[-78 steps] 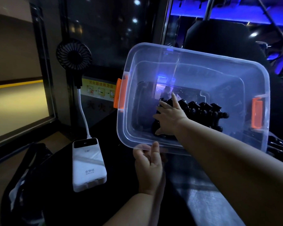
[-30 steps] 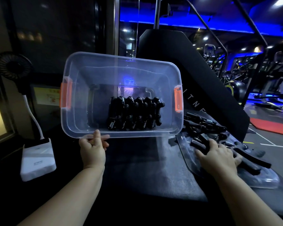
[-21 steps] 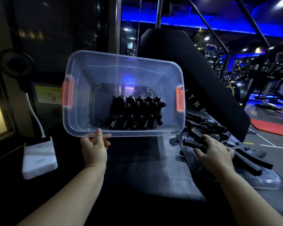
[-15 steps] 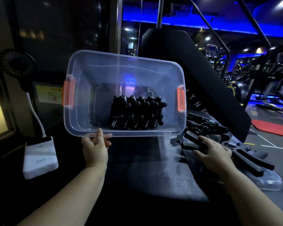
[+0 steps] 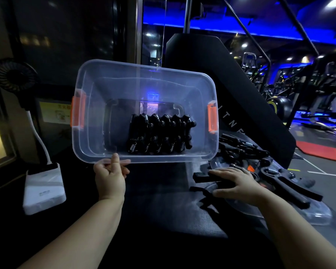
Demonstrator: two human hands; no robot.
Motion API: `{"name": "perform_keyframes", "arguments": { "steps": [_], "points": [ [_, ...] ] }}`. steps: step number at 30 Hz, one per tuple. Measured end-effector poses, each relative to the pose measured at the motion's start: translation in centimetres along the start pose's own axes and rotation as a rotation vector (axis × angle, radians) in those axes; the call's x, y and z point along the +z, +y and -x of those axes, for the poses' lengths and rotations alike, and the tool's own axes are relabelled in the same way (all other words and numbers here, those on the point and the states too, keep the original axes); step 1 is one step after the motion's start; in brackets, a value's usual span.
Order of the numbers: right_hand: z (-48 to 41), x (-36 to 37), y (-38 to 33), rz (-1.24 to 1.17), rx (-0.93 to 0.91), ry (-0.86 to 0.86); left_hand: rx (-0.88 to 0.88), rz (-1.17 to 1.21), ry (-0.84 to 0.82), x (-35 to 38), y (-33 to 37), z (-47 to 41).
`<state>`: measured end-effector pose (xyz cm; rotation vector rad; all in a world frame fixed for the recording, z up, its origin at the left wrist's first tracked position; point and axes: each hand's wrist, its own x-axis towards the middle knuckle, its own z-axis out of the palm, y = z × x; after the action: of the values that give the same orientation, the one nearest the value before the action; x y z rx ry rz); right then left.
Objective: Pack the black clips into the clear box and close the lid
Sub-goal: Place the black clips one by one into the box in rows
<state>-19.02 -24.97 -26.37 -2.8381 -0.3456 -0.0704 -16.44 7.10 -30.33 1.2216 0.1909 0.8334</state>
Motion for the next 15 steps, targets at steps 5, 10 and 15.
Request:
{"name": "perform_keyframes", "arguments": {
  "steps": [5,10,15],
  "points": [
    [0.3,1.1,-0.8,0.037,0.181,0.243,-0.008,-0.009,-0.007,0.0,0.1,0.0],
    [1.1,1.8,-1.4,-0.154,0.485,0.332,-0.008,-0.014,0.004,0.1,0.1,0.1],
    [1.0,1.9,-1.8,-0.283,0.502,0.339,-0.017,-0.013,0.01,0.0,0.2,0.2]
  ]
}}
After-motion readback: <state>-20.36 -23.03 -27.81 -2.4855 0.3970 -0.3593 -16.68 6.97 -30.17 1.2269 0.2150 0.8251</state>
